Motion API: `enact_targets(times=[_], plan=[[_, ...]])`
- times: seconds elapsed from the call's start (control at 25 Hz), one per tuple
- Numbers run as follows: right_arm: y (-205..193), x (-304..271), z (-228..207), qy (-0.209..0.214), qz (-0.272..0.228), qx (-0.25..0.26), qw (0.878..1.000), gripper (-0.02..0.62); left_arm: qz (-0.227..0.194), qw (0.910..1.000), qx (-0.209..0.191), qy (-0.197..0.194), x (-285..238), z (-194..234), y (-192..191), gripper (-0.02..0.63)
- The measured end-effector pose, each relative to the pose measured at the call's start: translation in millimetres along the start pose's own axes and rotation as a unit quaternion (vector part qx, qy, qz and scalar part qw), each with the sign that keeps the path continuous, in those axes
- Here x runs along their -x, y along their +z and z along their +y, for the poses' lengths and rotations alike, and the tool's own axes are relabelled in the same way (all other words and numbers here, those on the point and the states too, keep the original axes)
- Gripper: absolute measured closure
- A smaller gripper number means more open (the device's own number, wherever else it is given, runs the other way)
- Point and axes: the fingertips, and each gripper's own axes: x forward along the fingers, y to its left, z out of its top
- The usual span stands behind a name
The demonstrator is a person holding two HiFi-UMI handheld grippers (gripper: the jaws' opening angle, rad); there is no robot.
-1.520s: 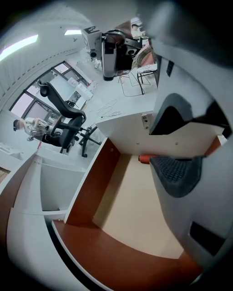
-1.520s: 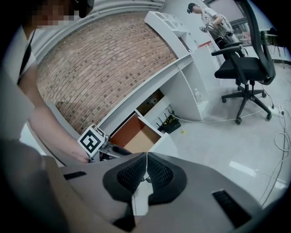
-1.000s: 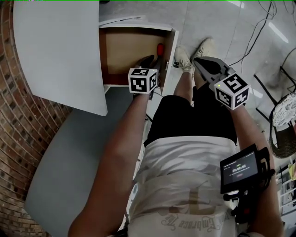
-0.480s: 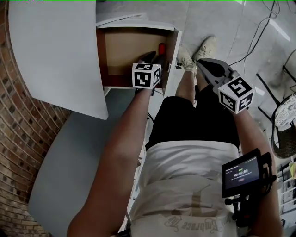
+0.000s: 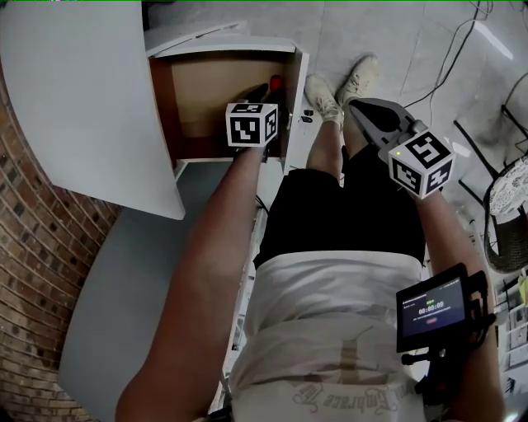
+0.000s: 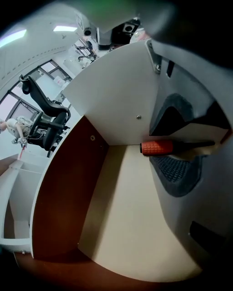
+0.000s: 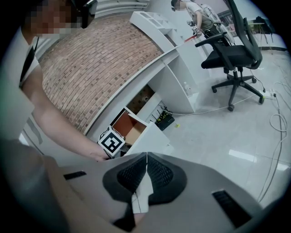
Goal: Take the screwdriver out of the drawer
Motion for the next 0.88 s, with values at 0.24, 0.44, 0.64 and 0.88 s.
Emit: enact_targets(times=[0.24,0.44,0.64,0.88], plan=[[-5.0,1.7,-2.0,-0.005,0.004,-0.009,1.000,0.572,0.032,0.9994,-0.008,0.001,-5.7,5.7,-2.7,0.459],[-2.5,0.0,-3.4,-0.007,0.004,-0.012,1.000,0.572,0.055,0.9984,-0.016,-0.002,-8.9,8.2,-7.7,0.459],[-3.3,0.5,-5.6,-0.011,0.006,-0.016,1.000,0.572,0.050,0.9987,-0.010,-0.007,-8.0,2.9,-7.0,0.502],[-4.4,1.4,-8.8,-0.015,0.006,-0.021,1.000,0.572,0.046,0.9980,0.016,-0.039,-8.9,4.0,-8.4,0.500]])
